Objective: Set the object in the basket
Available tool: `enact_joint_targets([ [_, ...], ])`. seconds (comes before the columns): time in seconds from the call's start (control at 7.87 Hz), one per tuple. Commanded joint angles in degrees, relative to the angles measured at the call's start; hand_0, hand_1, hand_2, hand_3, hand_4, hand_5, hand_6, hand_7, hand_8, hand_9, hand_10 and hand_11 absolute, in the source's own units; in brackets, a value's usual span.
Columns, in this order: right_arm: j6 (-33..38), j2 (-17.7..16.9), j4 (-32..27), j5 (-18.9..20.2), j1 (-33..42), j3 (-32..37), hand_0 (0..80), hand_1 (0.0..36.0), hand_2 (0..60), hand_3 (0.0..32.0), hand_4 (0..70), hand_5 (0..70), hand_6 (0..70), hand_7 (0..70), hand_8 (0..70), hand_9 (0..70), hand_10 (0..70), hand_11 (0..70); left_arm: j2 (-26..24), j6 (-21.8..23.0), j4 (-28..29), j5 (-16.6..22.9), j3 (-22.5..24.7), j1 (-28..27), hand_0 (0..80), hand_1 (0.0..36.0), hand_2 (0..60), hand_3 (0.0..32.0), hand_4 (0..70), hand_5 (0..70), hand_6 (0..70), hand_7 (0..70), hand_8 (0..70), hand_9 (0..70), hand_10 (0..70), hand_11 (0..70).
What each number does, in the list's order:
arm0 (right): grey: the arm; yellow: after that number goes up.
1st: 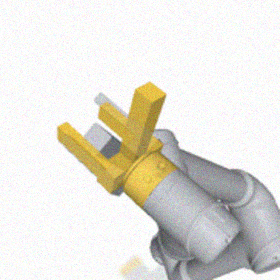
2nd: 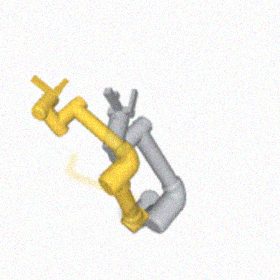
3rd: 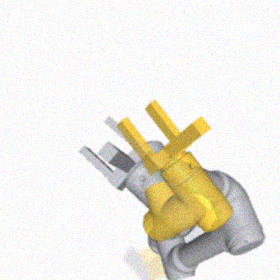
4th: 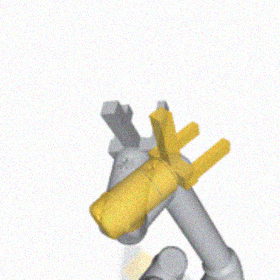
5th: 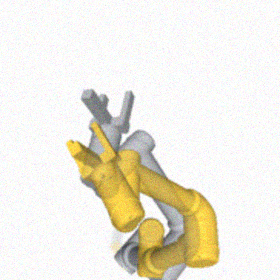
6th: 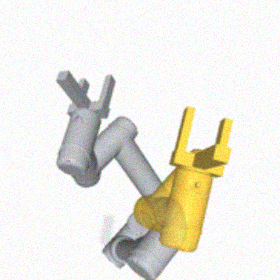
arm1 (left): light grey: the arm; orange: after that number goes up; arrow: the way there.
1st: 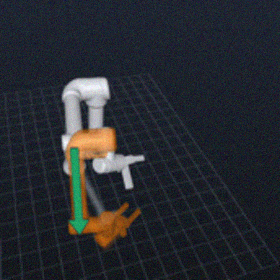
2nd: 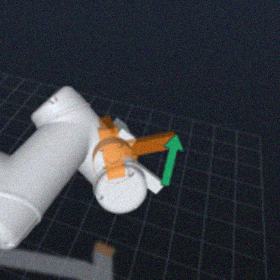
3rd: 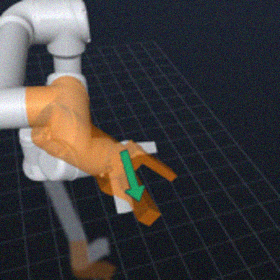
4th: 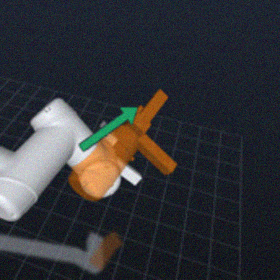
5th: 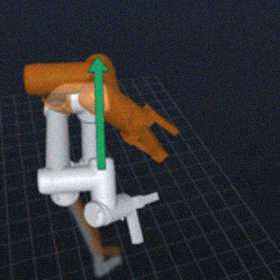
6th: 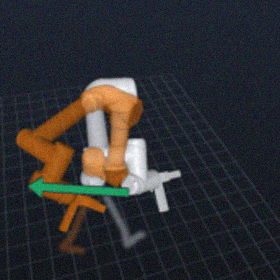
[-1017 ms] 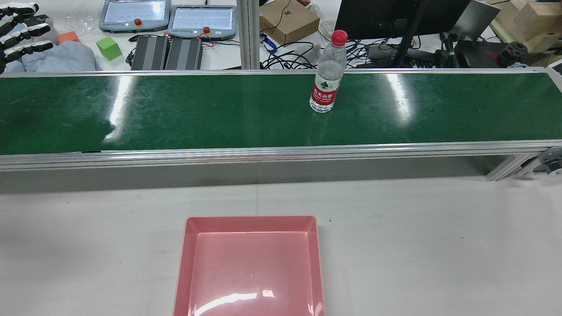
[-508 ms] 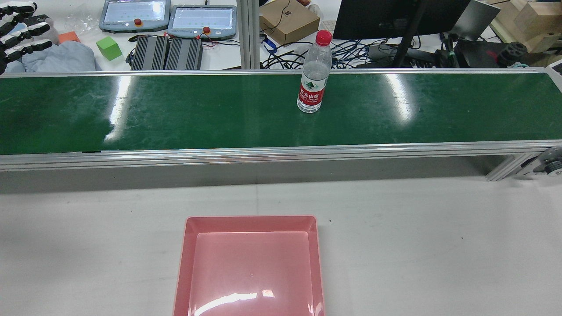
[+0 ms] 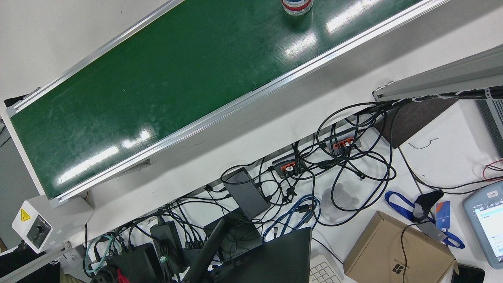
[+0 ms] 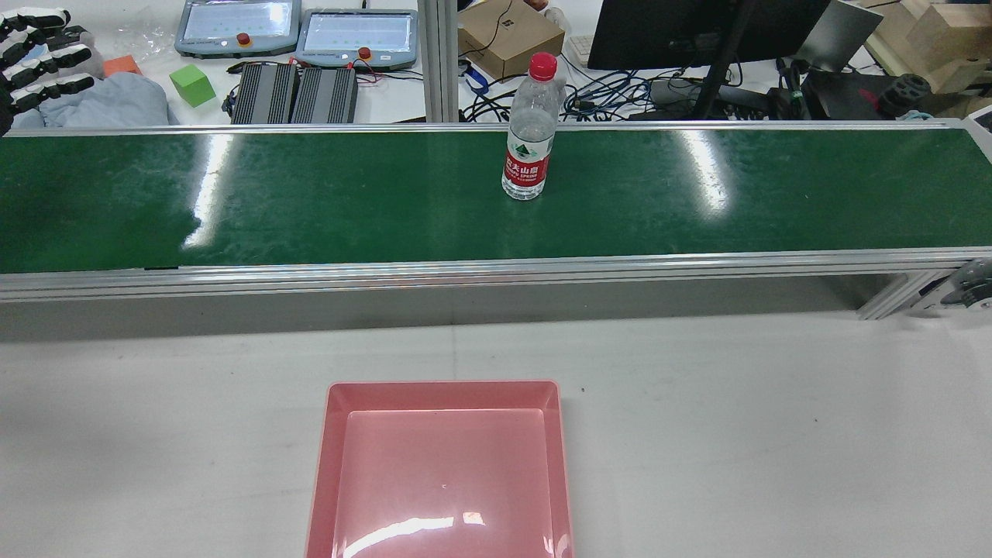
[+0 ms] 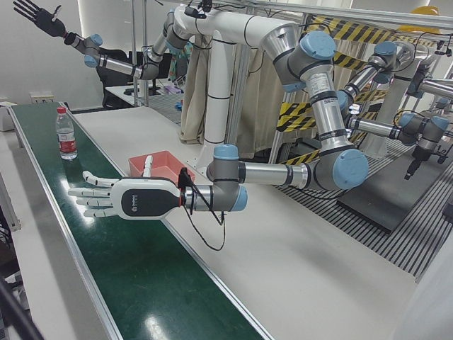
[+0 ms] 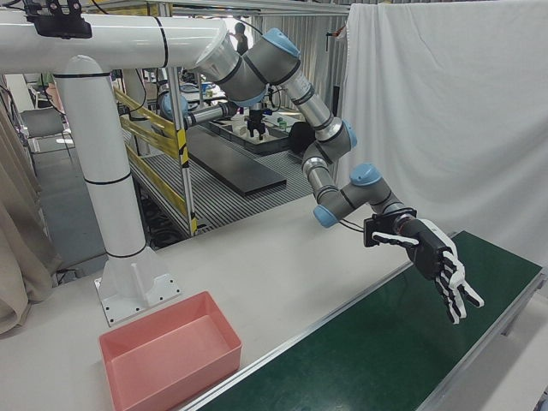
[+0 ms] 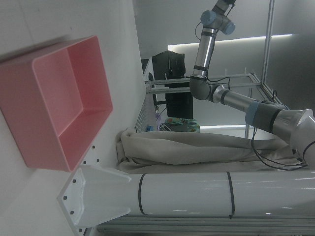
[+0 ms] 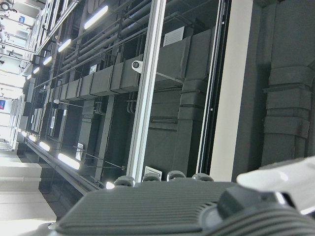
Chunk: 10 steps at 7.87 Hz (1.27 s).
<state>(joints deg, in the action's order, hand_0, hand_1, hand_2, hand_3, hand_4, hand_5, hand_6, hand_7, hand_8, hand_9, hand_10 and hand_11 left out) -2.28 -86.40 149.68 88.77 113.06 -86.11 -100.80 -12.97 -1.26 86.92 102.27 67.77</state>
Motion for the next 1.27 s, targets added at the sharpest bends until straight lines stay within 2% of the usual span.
enact_joint_targets([
  [0.0, 0.0, 0.0, 0.0, 0.0, 0.0, 0.1, 0.0, 0.0, 0.0, 0.0, 0.0, 0.0, 0.0, 0.0, 0.0, 0.0, 0.0, 0.0, 0.1, 0.1, -0.1, 0.0, 0.0, 0.0, 53.7, 0.0, 0.0, 11.2, 5.2, 31.1, 4.3, 3.4, 11.2, 10.9, 8.1, 12.6],
  [0.13, 0.0, 0.0, 0.0, 0.0, 0.0, 0.1, 0.0, 0.0, 0.0, 0.0, 0.0, 0.0, 0.0, 0.0, 0.0, 0.0, 0.0, 0.0, 0.1, 0.1, -0.1, 0.0, 0.0, 0.0, 53.1, 0.0, 0.0, 10.4, 7.1, 31.6, 5.3, 3.9, 12.8, 11.9, 8.4, 12.9],
  [0.64, 0.0, -0.1, 0.0, 0.0, 0.1, 0.0, 0.0, 0.0, 0.0, 0.0, 0.0, 0.0, 0.0, 0.0, 0.0, 0.0, 0.0, 0.0, 0.0, -0.9, -0.1, -0.1, -0.2, -0.4, 52.9, 0.0, 0.0, 10.4, 6.8, 31.4, 5.4, 4.0, 12.9, 12.1, 8.6, 13.3],
  [0.76, 0.0, -0.1, 0.0, 0.0, 0.1, 0.0, 0.0, 0.0, 0.0, 0.0, 0.0, 0.0, 0.0, 0.0, 0.0, 0.0, 0.0, 0.0, -0.7, -2.9, -1.3, -0.1, -0.2, -0.5, 53.0, 0.0, 0.0, 9.6, 7.5, 31.9, 5.6, 4.2, 12.9, 12.3, 9.1, 14.0],
  [1.02, 0.0, -0.1, 0.0, 0.0, 0.1, -0.1, 0.0, 0.0, 0.0, 0.0, 0.0, 0.0, 0.0, 0.0, 0.0, 0.0, 0.0, 0.0, -1.2, -3.3, -4.3, -0.1, 2.1, -1.1, 53.3, 0.0, 0.0, 9.4, 7.9, 32.1, 5.9, 4.5, 12.9, 12.4, 9.3, 14.3],
  [1.14, 0.0, -0.1, 0.0, 0.0, 0.1, 0.0, 0.0, 0.0, 0.0, 0.0, 0.0, 0.0, 0.0, 0.0, 0.0, 0.0, 0.0, 0.0, -1.2, -3.2, -5.0, -0.1, 2.3, -1.9, 53.7, 0.0, 0.0, 10.4, 7.1, 32.2, 5.4, 4.0, 12.6, 11.8, 9.2, 14.1],
])
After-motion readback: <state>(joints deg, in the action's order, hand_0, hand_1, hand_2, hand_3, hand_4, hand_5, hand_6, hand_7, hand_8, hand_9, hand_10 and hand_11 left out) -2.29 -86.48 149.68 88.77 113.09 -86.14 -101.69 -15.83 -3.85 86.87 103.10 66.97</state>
